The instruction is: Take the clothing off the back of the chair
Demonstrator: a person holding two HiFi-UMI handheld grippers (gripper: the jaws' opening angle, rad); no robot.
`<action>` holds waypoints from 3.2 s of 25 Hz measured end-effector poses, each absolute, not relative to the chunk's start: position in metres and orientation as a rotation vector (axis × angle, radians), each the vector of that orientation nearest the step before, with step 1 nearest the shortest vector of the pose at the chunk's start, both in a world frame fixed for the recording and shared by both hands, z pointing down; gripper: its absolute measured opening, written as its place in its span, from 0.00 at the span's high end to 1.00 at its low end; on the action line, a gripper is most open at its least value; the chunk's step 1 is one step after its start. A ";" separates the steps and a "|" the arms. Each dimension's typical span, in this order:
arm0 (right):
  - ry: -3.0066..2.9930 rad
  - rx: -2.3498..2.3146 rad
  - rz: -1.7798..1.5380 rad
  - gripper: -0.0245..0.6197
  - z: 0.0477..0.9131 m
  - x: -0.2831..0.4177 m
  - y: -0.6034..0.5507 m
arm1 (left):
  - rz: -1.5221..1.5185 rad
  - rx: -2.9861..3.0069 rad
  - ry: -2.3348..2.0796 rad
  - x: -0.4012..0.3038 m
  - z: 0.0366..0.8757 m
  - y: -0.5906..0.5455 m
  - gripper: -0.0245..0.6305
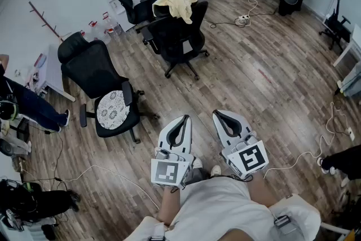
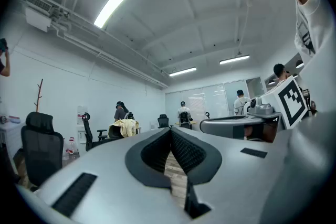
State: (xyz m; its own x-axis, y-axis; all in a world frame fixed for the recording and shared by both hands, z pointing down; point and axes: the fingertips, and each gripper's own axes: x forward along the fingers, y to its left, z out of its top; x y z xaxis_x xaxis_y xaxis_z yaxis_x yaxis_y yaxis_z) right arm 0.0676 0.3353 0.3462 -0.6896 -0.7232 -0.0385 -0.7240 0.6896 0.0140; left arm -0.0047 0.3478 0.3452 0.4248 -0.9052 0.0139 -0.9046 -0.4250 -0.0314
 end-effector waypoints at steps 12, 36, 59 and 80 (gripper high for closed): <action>2.850 -1.215 0.039 0.93 0.347 0.083 0.337 | -0.045 -2.624 1.690 0.011 0.345 0.351 0.93; 2.870 -1.230 0.063 0.93 0.356 0.062 0.270 | -0.051 -2.622 1.718 -0.012 0.354 0.283 0.93; 2.841 -1.375 0.064 0.93 0.359 0.010 0.166 | -0.026 -2.713 1.598 -0.065 0.360 0.175 0.93; 2.879 -1.289 0.035 0.93 0.367 0.009 0.076 | -0.057 -2.684 1.681 -0.063 0.370 0.088 0.93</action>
